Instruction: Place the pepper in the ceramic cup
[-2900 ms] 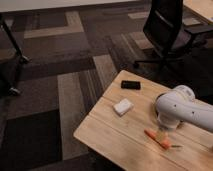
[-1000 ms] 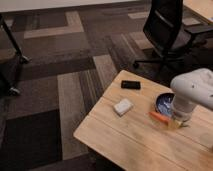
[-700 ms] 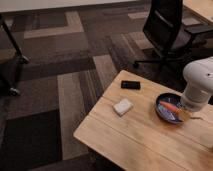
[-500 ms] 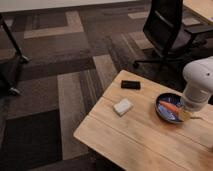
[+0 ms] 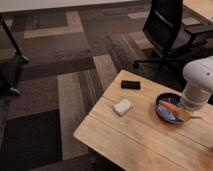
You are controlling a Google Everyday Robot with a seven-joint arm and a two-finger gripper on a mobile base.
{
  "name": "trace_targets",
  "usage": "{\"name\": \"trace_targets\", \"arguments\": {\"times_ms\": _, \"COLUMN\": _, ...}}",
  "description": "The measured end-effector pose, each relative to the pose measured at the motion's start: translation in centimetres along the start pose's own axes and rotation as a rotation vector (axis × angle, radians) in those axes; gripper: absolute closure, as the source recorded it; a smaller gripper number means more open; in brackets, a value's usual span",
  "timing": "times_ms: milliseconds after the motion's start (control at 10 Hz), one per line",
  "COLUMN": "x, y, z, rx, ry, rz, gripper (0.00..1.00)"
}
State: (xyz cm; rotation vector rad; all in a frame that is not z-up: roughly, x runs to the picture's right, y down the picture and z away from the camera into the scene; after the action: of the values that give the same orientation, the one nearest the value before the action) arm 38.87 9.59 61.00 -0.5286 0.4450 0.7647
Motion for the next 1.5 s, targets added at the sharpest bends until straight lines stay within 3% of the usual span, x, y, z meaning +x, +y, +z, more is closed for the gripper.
{"name": "trace_targets", "arguments": {"times_ms": 200, "x": 4.4, "y": -5.0, "z": -1.4, "rx": 0.059, "ry": 0.021, "rz": 0.115, "gripper": 1.00}}
{"name": "trace_targets", "arguments": {"times_ms": 300, "x": 6.2, "y": -6.2, "z": -1.6, "rx": 0.079, "ry": 0.043, "rz": 0.157, "gripper": 1.00}}
{"name": "trace_targets", "arguments": {"times_ms": 600, "x": 13.8, "y": -8.0, "z": -1.4, "rx": 0.130, "ry": 0.165, "rz": 0.331, "gripper": 1.00}}
{"name": "trace_targets", "arguments": {"times_ms": 1100, "x": 14.0, "y": -8.0, "z": -1.4, "rx": 0.134, "ry": 0.172, "rz": 0.339, "gripper": 1.00}}
{"name": "trace_targets", "arguments": {"times_ms": 1200, "x": 15.0, "y": -8.2, "z": -1.1, "rx": 0.136, "ry": 0.185, "rz": 0.365, "gripper": 1.00}}
{"name": "trace_targets", "arguments": {"times_ms": 1500, "x": 22.1, "y": -9.0, "z": -0.3, "rx": 0.156, "ry": 0.267, "rz": 0.526, "gripper": 1.00}}
